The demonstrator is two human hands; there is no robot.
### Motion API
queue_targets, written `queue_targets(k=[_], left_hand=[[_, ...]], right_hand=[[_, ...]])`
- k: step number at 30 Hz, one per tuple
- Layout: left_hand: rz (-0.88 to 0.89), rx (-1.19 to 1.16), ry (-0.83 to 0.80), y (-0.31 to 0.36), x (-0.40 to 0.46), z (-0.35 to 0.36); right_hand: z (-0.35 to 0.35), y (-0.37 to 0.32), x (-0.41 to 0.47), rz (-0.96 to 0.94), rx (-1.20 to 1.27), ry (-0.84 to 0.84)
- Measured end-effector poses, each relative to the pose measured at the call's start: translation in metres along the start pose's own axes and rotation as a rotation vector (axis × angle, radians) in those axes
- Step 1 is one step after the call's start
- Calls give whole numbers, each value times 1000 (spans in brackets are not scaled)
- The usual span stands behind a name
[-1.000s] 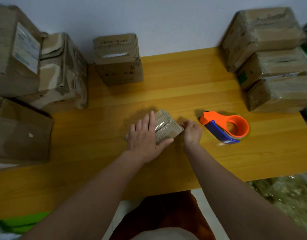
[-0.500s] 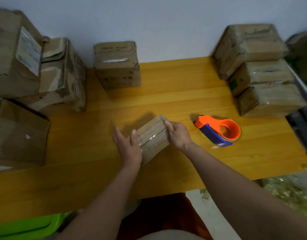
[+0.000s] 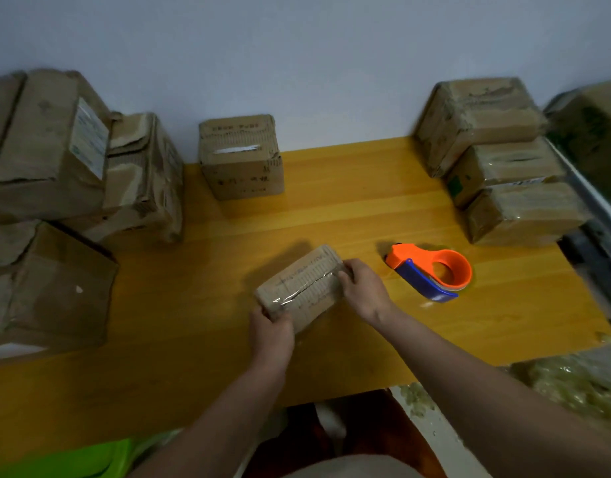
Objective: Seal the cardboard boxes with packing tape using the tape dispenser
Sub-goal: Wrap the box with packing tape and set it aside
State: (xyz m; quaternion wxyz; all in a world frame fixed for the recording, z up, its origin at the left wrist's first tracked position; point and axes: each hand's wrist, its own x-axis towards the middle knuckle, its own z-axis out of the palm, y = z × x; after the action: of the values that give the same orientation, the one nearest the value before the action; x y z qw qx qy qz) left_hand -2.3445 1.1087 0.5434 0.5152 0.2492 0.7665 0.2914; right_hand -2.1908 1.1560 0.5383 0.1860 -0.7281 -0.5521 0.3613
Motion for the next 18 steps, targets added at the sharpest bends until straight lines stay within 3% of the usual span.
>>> queue_targets(k=[8, 14, 18], left_hand=[[388, 148, -202, 64, -41, 54], [627, 481, -401, 102, -84, 164], [717, 638, -558, 101, -116, 242]], right_hand=[[-93, 14, -15, -41, 11, 314], [-204, 85, -29, 186, 4, 515], [-259, 145, -44, 311, -25, 549]])
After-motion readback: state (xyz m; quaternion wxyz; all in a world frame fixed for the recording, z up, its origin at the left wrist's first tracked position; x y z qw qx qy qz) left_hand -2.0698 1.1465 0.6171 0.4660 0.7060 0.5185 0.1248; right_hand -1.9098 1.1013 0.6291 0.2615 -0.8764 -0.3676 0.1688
